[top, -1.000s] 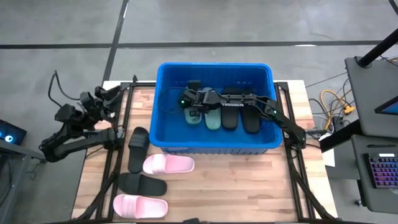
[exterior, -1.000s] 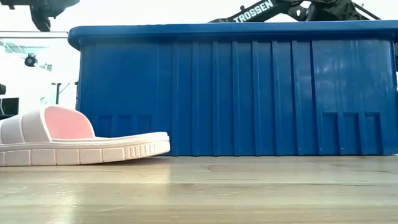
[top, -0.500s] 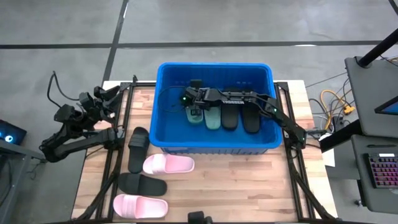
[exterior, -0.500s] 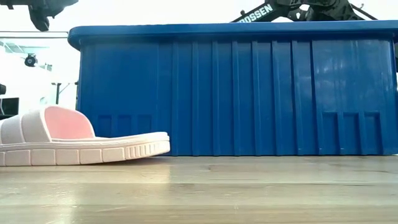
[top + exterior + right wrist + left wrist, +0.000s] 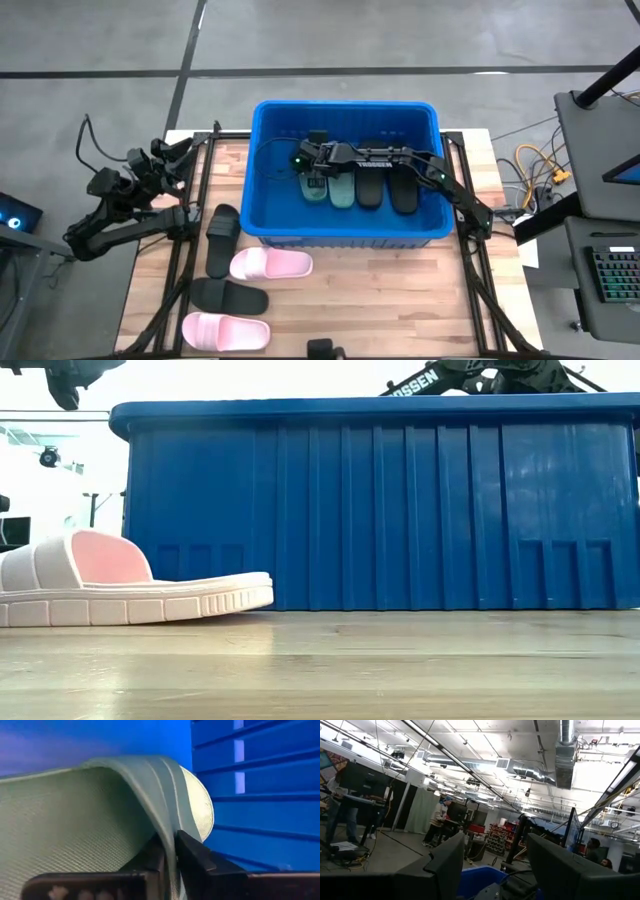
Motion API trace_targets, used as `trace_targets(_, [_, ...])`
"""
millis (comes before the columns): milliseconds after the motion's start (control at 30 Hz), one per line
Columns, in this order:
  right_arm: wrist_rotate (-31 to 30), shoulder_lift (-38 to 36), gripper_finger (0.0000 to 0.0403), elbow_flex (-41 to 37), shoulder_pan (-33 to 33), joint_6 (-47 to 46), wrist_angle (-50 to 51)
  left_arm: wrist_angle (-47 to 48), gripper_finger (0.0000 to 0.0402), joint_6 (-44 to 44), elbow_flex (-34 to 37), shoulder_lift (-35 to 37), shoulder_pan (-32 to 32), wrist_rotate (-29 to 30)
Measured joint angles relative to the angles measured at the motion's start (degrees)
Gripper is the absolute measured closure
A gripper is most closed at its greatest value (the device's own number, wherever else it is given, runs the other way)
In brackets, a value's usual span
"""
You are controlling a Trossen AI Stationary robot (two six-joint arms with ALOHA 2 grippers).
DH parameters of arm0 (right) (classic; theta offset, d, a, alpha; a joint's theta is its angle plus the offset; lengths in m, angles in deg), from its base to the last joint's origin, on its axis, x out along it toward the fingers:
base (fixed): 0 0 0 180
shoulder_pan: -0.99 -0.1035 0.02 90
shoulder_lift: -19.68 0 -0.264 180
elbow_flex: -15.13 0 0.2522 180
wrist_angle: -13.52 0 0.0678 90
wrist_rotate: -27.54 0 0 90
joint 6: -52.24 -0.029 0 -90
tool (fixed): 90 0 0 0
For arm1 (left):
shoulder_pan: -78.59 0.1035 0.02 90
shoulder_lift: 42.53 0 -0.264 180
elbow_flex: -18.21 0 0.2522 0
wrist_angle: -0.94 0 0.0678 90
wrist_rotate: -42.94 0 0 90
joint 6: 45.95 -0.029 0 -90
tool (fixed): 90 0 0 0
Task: Pick and place slides into bin
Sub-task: Put the green slide into the blue container
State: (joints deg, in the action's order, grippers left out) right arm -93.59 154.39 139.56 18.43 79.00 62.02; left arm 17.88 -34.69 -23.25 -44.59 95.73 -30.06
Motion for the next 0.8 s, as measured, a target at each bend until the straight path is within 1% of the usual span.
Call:
trace_targets(167, [-0.06, 0.00, 0.0315, 1.39, 0.25, 0.65, 0.90, 0.02, 0.0201, 0.10, 0.00, -0.13, 0.02, 0.00])
trace_targets(367, [-0.24, 0.00, 0.0249, 2.04, 0.22, 0.66, 1.37, 0.50, 0.0201, 0.11, 0.00, -0.04, 0.00, -0.02])
trace_targets(467, [-0.42, -0.02, 0.0222, 2.47, 0.22, -2.39, 1.71, 0.48, 0.0201, 0.11, 0.00, -0.09, 0.01, -0.01])
trace_targets(567, [-0.36, -0.02, 0.0210, 3.42, 0.22, -7.93, 3.51, 0.48, 0.0201, 0.11, 0.02, -0.09, 0.00, -0.02])
trace_targets(633, [-0.15, -0.07, 0.0207, 4.59, 0.20, -10.05, 5.97, 0.48, 0.0201, 0.11, 0.02, -0.09, 0.00, -0.02])
trace_targets(733, [0.25, -0.22, 0.0207, 6.50, 0.18, -10.51, 10.17, 0.49, 0.0201, 0.11, 0.02, -0.09, 0.02, 0.00])
trace_targets(800, [2.73, -0.24, 0.0207, 7.55, 0.17, -10.44, 11.60, 0.50, 0.0201, 0.11, 0.02, -0.11, 0.02, -0.01])
